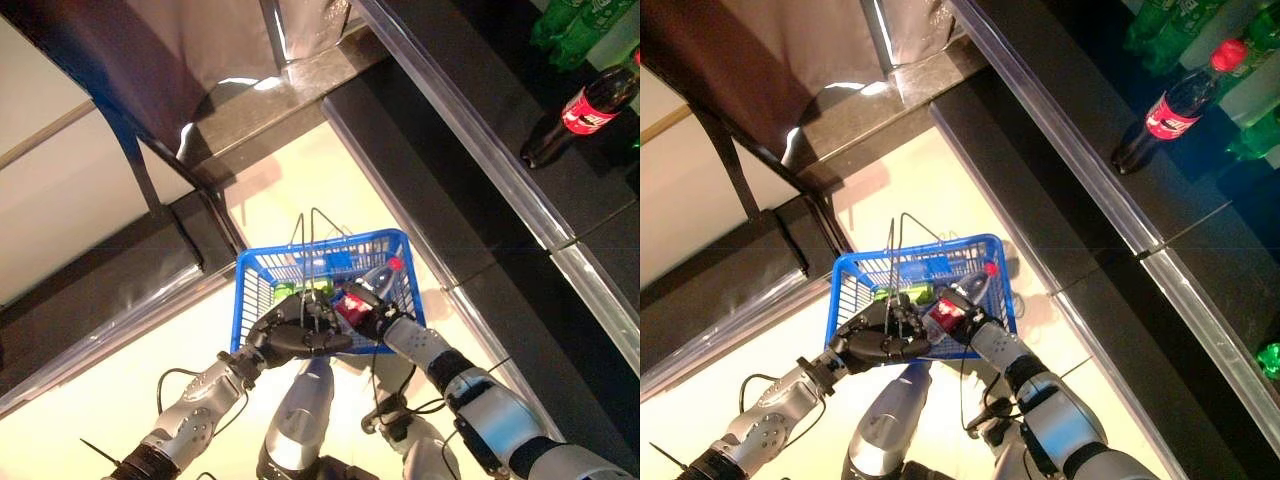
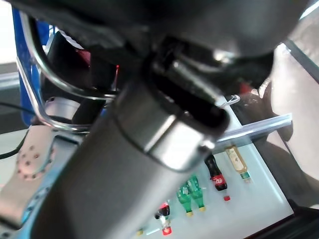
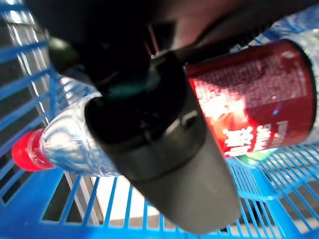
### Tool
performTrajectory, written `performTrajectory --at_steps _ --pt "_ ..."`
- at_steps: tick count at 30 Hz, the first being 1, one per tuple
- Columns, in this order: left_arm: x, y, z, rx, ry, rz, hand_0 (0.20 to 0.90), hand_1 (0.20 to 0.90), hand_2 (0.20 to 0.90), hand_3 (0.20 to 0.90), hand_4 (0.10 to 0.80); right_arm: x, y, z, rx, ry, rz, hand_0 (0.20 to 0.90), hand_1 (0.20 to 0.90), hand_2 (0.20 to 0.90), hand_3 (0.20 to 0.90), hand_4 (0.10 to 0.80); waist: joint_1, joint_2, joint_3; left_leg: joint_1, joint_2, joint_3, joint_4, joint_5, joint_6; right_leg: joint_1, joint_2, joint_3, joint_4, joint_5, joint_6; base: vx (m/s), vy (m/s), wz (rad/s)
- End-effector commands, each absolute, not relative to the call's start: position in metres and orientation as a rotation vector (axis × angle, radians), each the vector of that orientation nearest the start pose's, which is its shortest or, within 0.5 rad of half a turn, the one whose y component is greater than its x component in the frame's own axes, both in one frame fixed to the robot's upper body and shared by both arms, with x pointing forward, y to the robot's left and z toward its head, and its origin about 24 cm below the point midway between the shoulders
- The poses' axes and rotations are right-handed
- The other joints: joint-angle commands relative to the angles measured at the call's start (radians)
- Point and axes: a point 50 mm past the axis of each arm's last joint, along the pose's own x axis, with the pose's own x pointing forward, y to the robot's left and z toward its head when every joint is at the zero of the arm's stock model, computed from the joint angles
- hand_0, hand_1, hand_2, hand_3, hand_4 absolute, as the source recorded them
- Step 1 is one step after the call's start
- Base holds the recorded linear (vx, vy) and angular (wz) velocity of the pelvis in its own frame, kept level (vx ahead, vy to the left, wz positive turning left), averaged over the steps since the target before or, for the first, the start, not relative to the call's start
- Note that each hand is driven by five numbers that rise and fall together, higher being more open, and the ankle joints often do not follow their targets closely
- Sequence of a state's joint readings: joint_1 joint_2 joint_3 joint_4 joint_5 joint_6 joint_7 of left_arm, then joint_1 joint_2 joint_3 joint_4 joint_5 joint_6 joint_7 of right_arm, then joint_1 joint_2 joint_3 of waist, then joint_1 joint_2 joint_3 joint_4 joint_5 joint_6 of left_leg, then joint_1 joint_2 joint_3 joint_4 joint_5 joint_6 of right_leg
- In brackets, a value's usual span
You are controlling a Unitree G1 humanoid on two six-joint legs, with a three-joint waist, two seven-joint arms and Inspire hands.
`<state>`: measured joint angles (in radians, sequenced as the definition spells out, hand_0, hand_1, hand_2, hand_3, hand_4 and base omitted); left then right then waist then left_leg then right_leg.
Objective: Pick up the drink and place into the basket.
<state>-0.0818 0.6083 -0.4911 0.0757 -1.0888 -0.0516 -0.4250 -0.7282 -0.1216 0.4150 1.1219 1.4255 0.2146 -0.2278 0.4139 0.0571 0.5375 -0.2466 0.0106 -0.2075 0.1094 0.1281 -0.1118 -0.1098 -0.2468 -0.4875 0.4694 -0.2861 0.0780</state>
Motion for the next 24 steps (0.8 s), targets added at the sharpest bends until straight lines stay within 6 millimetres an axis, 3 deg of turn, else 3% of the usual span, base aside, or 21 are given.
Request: performTrajectory --at_steps 1,2,3,4,17,24 --pt "0.216 0.095 0.191 -0.655 -0.592 -1.320 0.300 0.300 0.300 0.200 0.100 0.359 -0.084 0.020 0.906 0.773 -0.053 0.300 0.300 0.300 0.200 0.100 0.008 0.052 -0.061 0.009 -0.089 -0.019 0.026 -0.067 0.098 -0.035 0.028 -0.005 -0.059 0.173 -0.037 0.000 0.000 0.00" --pt "0.216 0.095 0.193 -0.658 -0.594 -1.324 0.300 0.300 0.300 0.200 0.100 0.359 -0.088 0.018 0.912 0.785 -0.068 0.321 0.321 0.321 0.225 0.125 0.010 0.054 -0.060 0.007 -0.091 -0.019 0.026 -0.067 0.100 -0.040 0.025 -0.006 -0.056 0.174 -0.034 0.000 0.000 0.00" --pt "0.216 0.095 0.194 -0.658 -0.597 -1.328 0.300 0.300 0.300 0.200 0.100 0.359 -0.091 0.018 0.917 0.790 -0.084 0.415 0.415 0.415 0.335 0.235 0.011 0.055 -0.057 0.004 -0.093 -0.018 0.027 -0.068 0.101 -0.044 0.022 -0.006 -0.052 0.175 -0.032 0.000 0.000 0.00" --pt "0.215 0.095 0.195 -0.658 -0.599 -1.331 0.300 0.300 0.300 0.200 0.100 0.360 -0.097 0.017 0.914 0.795 -0.107 0.900 0.900 0.900 0.900 0.800 0.011 0.056 -0.056 0.003 -0.093 -0.017 0.026 -0.068 0.103 -0.047 0.019 -0.007 -0.050 0.174 -0.030 0.000 0.000 0.00" --pt "0.218 0.095 0.193 -0.649 -0.579 -1.282 0.300 0.300 0.300 0.200 0.100 0.359 -0.104 0.013 0.941 0.751 -0.095 0.900 0.900 0.900 0.900 0.800 0.002 0.059 -0.050 0.001 -0.090 0.003 0.020 -0.068 0.112 -0.072 0.006 0.005 -0.030 0.174 -0.016 0.003 0.011 0.04" --pt "0.220 0.097 0.187 -0.632 -0.575 -1.233 0.300 0.300 0.300 0.200 0.100 0.363 -0.095 0.025 0.941 0.647 0.009 0.900 0.900 0.900 0.900 0.800 -0.010 0.047 -0.051 0.007 -0.079 0.018 0.006 -0.066 0.110 -0.076 0.012 0.011 -0.037 0.176 -0.014 0.000 0.000 0.00"
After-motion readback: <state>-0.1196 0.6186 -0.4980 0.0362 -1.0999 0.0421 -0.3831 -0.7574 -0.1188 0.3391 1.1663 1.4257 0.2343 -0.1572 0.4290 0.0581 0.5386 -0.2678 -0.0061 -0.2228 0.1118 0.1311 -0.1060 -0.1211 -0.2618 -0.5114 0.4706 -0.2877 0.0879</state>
